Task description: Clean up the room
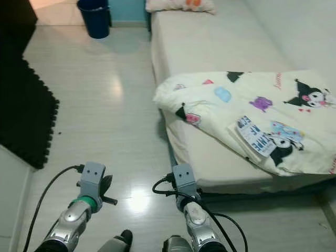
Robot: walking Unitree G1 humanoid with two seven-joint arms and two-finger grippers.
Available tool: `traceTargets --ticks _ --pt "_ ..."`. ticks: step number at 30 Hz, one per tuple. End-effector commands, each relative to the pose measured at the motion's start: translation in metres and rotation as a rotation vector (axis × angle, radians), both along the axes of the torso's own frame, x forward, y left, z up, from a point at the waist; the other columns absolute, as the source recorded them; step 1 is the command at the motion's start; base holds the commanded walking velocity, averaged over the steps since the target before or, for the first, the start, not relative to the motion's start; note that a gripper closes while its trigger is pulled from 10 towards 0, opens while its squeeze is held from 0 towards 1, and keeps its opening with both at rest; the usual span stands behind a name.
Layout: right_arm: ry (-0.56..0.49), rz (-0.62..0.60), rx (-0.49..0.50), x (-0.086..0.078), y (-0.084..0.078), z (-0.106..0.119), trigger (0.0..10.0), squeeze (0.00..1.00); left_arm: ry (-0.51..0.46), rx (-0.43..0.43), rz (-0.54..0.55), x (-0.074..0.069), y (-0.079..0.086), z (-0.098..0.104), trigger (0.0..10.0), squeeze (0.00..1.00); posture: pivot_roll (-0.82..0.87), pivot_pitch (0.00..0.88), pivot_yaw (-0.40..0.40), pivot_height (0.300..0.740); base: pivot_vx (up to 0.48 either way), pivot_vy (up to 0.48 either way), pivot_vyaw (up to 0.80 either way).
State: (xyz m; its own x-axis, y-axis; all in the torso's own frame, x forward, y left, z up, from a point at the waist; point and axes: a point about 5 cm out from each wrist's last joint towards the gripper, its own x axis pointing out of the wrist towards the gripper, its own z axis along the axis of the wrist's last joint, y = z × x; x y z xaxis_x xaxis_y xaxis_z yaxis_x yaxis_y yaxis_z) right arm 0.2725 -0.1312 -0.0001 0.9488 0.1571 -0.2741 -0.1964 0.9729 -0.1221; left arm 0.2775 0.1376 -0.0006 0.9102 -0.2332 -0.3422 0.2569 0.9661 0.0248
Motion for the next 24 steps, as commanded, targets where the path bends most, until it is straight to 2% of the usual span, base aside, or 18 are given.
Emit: traceTargets --ticks 1,3,4,24 --pt "0.016 -0.015 0.003 -0.0056 -0.0022 -0.0049 10.0 0.00 0.025 0.000 -0.002 -0.0063 -0.0003 -0.0059 10.0 0.00 -0.01 0.124 0.010 0.740 0.000 0.000 0.80" --pt "0.016 -0.018 0.004 -0.0058 -0.0026 -0.0050 10.0 0.00 0.027 -0.002 -0.003 -0.0060 -0.0008 -0.0058 10.0 0.00 -0.01 0.126 0.011 0.740 0.000 0.000 0.80" --pt "0.012 -0.053 0.049 -0.0062 -0.0047 -0.0046 10.0 0.00 0.030 -0.004 -0.002 -0.0048 -0.0012 -0.0050 10.0 0.00 -0.01 0.132 0.011 0.740 0.000 0.000 0.00" --pt "0.010 -0.074 0.034 -0.0068 -0.0098 -0.0048 10.0 0.00 0.016 0.026 -0.005 -0.0033 -0.0024 -0.0031 10.0 0.00 -0.01 0.145 0.013 0.740 0.000 0.000 0.00"
